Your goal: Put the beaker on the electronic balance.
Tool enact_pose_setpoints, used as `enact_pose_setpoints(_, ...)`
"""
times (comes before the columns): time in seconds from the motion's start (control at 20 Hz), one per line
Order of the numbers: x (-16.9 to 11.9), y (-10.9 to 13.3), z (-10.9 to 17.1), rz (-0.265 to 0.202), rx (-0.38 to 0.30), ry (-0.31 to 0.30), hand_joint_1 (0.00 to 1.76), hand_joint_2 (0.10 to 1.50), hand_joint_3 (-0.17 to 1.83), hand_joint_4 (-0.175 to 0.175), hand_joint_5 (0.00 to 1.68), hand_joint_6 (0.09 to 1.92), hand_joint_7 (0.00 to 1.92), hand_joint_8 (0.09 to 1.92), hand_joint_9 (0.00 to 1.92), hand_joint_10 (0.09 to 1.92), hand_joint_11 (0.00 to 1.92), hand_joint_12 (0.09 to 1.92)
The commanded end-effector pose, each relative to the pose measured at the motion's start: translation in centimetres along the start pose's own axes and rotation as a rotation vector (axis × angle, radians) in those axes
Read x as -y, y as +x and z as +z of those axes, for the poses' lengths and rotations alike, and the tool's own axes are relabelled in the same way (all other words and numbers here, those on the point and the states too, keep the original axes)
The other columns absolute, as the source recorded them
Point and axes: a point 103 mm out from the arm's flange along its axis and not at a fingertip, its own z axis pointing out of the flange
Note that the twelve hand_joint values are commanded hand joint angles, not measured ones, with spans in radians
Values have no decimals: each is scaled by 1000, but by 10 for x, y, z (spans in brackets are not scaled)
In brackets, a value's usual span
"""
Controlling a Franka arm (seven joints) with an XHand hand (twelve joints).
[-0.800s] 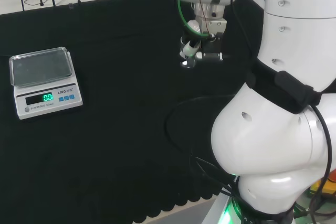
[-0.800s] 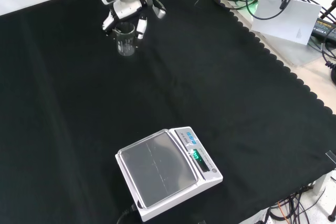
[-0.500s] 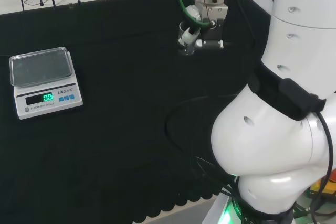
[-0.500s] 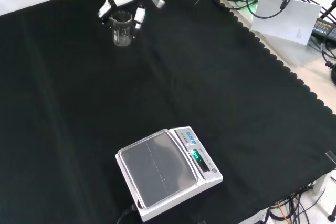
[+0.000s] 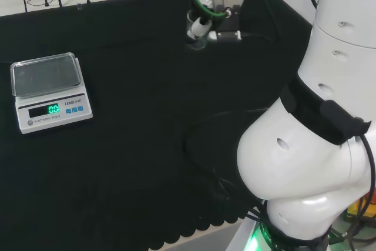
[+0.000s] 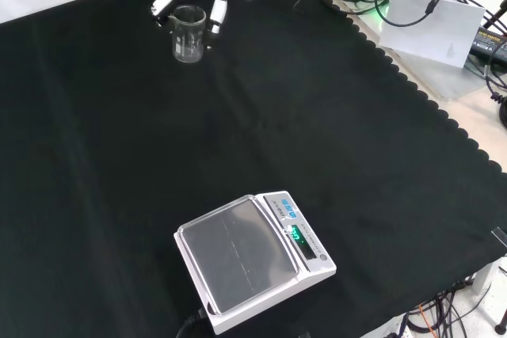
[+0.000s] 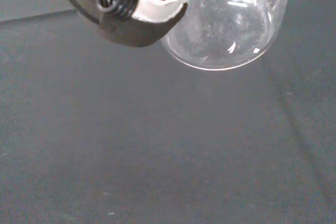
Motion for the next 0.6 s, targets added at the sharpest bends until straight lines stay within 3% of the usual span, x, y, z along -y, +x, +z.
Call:
enact_pose_setpoints(0.05, -5, 83, -12, -125, 22, 0, 1060, 1003, 619, -175, 676, 1599, 462, 1507, 727, 1403, 833, 1216)
enact_pose_setpoints(0.4, -24, 182, -9, -328, 35, 24, 1061, 997, 627, -175, 680, 1597, 463, 1506, 734, 1404, 834, 1216)
enact_pose_setpoints(0.6, -40, 232, -2, -366, 31, 48, 1062, 992, 634, -175, 683, 1595, 464, 1506, 739, 1405, 835, 1215)
